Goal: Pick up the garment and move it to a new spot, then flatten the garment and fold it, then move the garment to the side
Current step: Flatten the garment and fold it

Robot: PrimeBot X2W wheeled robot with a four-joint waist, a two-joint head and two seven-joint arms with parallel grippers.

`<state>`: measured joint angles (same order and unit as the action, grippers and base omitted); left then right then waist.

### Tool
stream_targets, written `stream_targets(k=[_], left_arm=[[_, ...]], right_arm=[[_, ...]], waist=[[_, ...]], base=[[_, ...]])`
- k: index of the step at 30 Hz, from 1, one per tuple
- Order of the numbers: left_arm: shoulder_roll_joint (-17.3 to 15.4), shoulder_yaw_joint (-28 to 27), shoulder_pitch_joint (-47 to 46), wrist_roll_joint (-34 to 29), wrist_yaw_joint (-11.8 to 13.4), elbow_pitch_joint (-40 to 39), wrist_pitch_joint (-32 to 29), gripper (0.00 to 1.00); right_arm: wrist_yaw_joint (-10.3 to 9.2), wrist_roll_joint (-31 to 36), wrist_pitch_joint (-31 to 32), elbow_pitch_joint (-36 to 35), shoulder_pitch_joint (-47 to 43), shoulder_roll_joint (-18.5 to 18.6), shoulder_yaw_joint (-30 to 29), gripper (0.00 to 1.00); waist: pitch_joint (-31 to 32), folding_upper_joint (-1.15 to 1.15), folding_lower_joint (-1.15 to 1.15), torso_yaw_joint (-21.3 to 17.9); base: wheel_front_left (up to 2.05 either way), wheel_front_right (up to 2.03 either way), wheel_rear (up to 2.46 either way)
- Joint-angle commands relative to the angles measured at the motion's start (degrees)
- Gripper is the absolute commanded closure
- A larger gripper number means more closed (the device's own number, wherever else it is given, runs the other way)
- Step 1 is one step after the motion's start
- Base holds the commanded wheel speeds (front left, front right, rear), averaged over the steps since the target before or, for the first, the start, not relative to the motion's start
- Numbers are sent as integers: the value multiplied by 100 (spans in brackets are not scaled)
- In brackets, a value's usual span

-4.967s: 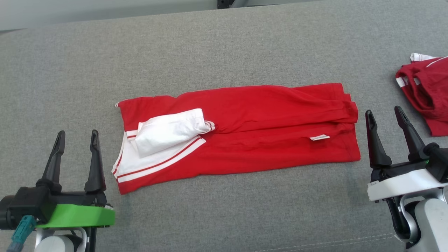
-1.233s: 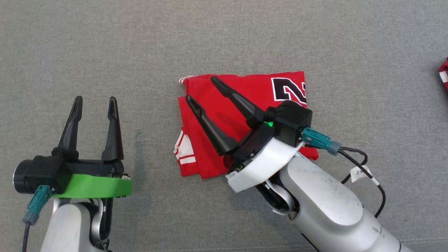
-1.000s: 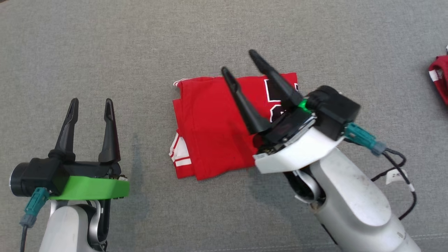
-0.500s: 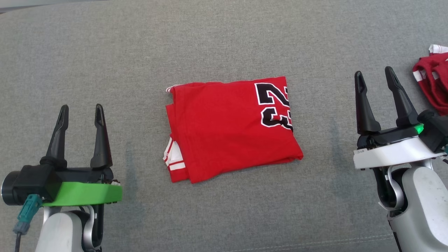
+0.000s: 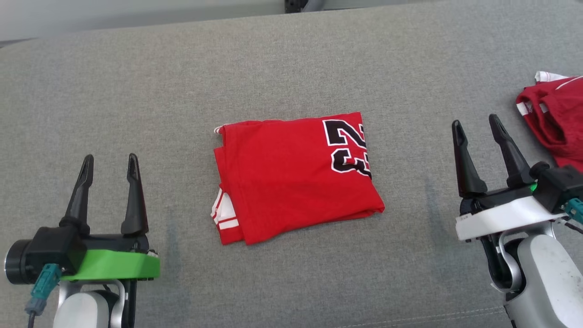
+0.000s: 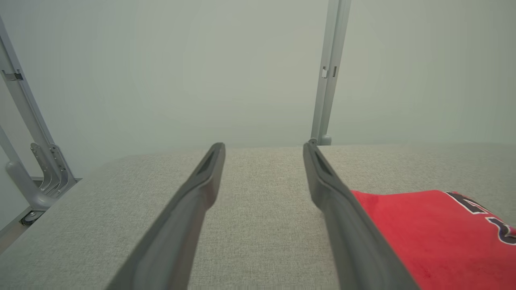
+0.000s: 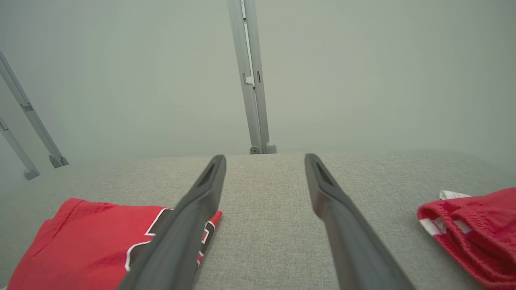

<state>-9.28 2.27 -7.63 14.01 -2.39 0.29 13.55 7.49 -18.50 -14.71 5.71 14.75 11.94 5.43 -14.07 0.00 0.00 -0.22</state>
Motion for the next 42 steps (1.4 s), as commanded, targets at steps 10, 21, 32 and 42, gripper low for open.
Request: stream_targets(k=[10,21,32,42], left_arm=[[-141,101,602,-53,81,-78,-294,0],[-297,114,1041,78,23,-204,-491,0],[-335,186,1213,112,86,-343,-632,0],[-360,210,1156,152,130,-406,-647,0]], right_arm=[[0,-84,173,130,-608,147,112,0],[0,-94,392,-41,-1118,215,57,0],[0,-18,578,-243,-1421,204,-109,0],[0,0,633,-327,-1416,167,-196,0]], waist=[[759,0,0,-110],[1225,0,0,-129],[1403,0,0,-166],[1367,0,0,-179]], base=[[0,0,0],[0,0,0],[0,0,0],[0,0,0]])
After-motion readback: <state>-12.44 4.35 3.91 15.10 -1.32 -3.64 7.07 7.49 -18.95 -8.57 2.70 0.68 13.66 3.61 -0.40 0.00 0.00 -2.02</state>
